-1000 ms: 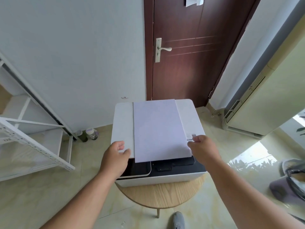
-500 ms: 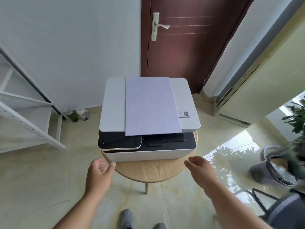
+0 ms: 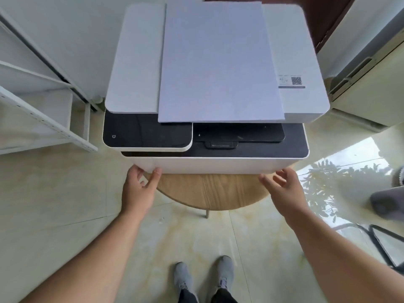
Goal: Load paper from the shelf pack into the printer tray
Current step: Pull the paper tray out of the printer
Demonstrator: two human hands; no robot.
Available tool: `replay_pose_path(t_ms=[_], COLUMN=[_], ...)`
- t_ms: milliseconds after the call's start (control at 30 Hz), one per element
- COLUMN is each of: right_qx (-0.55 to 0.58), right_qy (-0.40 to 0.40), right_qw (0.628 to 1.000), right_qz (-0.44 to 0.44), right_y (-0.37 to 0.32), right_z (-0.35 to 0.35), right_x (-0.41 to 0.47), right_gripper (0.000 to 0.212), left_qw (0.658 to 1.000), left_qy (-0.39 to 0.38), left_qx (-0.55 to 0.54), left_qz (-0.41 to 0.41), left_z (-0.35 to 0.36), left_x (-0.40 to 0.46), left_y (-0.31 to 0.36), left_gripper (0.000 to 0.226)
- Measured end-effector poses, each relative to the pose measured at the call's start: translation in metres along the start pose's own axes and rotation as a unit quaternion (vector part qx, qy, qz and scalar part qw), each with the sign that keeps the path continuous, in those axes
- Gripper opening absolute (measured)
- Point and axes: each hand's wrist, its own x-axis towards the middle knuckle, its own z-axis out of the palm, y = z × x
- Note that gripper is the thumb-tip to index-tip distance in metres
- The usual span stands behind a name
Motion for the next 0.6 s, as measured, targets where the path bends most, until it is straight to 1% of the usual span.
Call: replay_pose_path(t_ms=[67, 167, 300, 400, 500, 600], right_qx=[-0.006, -0.003, 0.018, 0.053, 0.065, 0.058], right_qy=[0.013, 0.035, 0.052, 0.053, 0.053, 0.058], right_qw=[1.000, 0.999, 0.997, 0.996, 0.994, 0.993], right_qz=[-0.017, -0.033, -0.052, -0.055, -0.067, -0.082], right_y=[0.005, 0.010, 0.012, 0.014, 0.016, 0.020], right_z=[0.003, 0.008, 0.017, 0.022, 0.023, 0.023], right_x=[0.005, 0.010, 0.011, 0.011, 0.012, 0.016], right_gripper=[0.059, 0.062, 0.063, 0.066, 0.060, 0.060], left_qw=[1.000, 0.999, 0.999, 0.999, 0.998, 0.998], left_qy=[0.003, 0.000, 0.017, 0.035, 0.045, 0.054], left_qx=[-0.015, -0.039, -0.037, -0.026, -0.010, -0.012], left_qz=[0.014, 0.023, 0.029, 0.025, 0.031, 0.032], left_z=[0.003, 0.007, 0.012, 0.013, 0.013, 0.012], left_x=[0.003, 0.004, 0.000, -0.002, -0.002, 0.000], left_y=[-0.004, -0.009, -0.009, -0.010, -0.010, -0.012], left_gripper=[0.049, 0.046, 0.045, 0.034, 0.037, 0.038])
